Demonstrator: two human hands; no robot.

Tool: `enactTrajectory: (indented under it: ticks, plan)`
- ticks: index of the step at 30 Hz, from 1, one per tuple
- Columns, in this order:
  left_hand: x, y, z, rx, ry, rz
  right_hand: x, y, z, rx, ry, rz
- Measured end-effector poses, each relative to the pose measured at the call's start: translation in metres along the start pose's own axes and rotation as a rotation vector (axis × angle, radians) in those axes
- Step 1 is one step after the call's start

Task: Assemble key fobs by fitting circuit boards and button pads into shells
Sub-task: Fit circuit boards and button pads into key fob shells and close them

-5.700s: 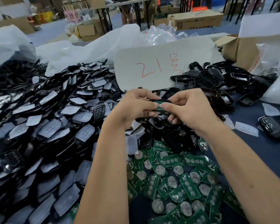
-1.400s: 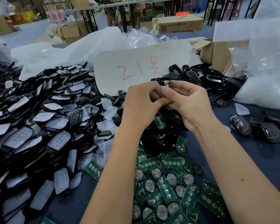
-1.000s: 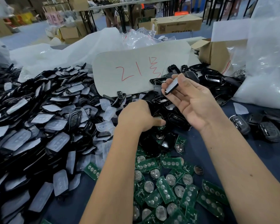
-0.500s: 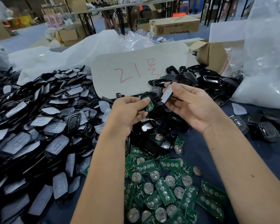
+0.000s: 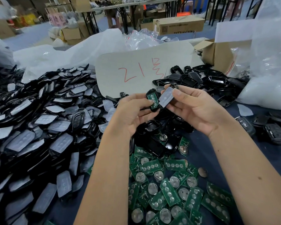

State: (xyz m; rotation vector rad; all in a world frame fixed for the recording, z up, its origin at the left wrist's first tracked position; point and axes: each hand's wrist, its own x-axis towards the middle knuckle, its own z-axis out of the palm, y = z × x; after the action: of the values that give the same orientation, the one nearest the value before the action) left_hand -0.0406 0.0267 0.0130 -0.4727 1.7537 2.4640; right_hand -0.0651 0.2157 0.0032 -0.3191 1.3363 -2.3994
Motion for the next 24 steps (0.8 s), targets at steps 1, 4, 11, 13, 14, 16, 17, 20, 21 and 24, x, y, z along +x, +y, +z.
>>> enactTrajectory:
  ticks: [1,4,11,13,14,16,17,20,21,24]
  plan:
    - [0.0001,0.0002,-0.0004,-0.004,-0.005,0.004,-0.0004,-0.0005,0.0003,0.006,-0.004,-0.003]
    - [0.0004,0.0001,-0.0010,-0.018,-0.002,0.016,-0.0002,-0.0006,0.0003,-0.003,0.022,-0.007]
    - [0.0022,-0.0005,-0.0040,-0.039,-0.004,0.034,0.0015,-0.0002,-0.0015,-0.034,0.086,-0.004]
    - [0.0026,-0.0011,-0.0041,-0.039,-0.008,0.037,0.0016,0.0004,-0.0015,-0.050,0.091,0.002]
    - [0.0028,-0.0012,-0.0042,-0.038,-0.008,0.038,0.0017,0.0007,-0.0015,-0.056,0.093,0.005]
    - [0.0031,-0.0018,-0.0050,-0.035,-0.003,0.040,0.0016,0.0008,-0.0013,-0.069,0.092,0.012]
    - [0.0033,-0.0022,-0.0054,-0.033,-0.001,0.042,0.0015,0.0008,-0.0012,-0.075,0.092,0.014]
    - [0.0032,-0.0028,-0.0061,-0.019,-0.005,0.052,0.0012,0.0011,-0.0003,-0.092,0.100,0.013]
    - [0.0030,-0.0030,-0.0060,-0.012,-0.008,0.061,0.0011,0.0012,-0.0001,-0.099,0.107,0.009]
    - [0.0013,-0.0030,-0.0055,0.014,-0.009,0.086,0.0011,0.0012,0.0003,-0.126,0.134,-0.003]
